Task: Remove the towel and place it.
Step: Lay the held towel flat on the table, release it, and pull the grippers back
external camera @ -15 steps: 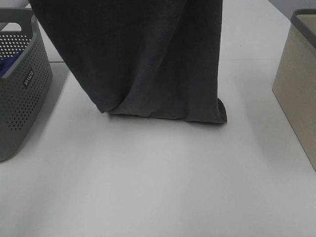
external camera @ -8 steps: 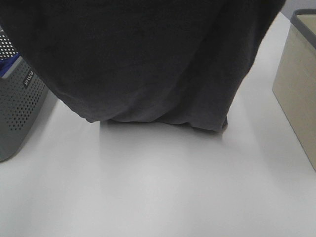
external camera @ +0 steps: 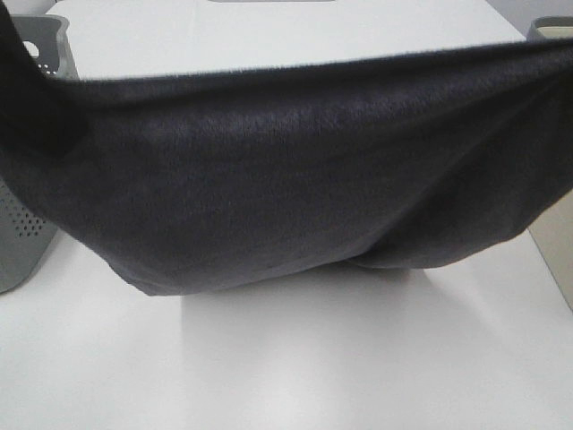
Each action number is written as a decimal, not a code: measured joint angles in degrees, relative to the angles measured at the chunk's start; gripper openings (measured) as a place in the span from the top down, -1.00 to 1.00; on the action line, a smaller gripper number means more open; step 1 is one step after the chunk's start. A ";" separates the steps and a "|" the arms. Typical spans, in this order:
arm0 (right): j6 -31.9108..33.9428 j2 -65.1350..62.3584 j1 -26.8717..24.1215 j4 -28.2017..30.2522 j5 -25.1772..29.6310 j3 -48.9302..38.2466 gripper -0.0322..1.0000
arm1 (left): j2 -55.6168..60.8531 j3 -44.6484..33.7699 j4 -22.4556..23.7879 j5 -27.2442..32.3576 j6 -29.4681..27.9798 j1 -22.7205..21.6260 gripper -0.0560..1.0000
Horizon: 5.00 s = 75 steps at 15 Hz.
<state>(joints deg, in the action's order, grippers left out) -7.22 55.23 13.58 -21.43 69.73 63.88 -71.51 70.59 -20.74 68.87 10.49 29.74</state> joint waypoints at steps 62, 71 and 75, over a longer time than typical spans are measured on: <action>-4.24 50.25 -7.91 8.42 -2.58 25.10 -0.59 | -33.75 12.43 2.64 -14.27 -1.66 -15.70 -0.62; -9.45 78.50 -8.71 8.19 -0.23 54.66 -0.59 | -58.84 39.53 5.73 -12.55 -0.06 -16.73 -0.62; -11.57 83.82 -11.69 4.93 -0.17 56.32 -0.59 | -65.55 45.95 3.95 -10.43 0.74 -19.37 -0.62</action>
<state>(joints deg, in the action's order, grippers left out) -18.79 139.06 1.89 -16.50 69.56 120.21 -137.05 116.54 -16.79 58.44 11.23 10.37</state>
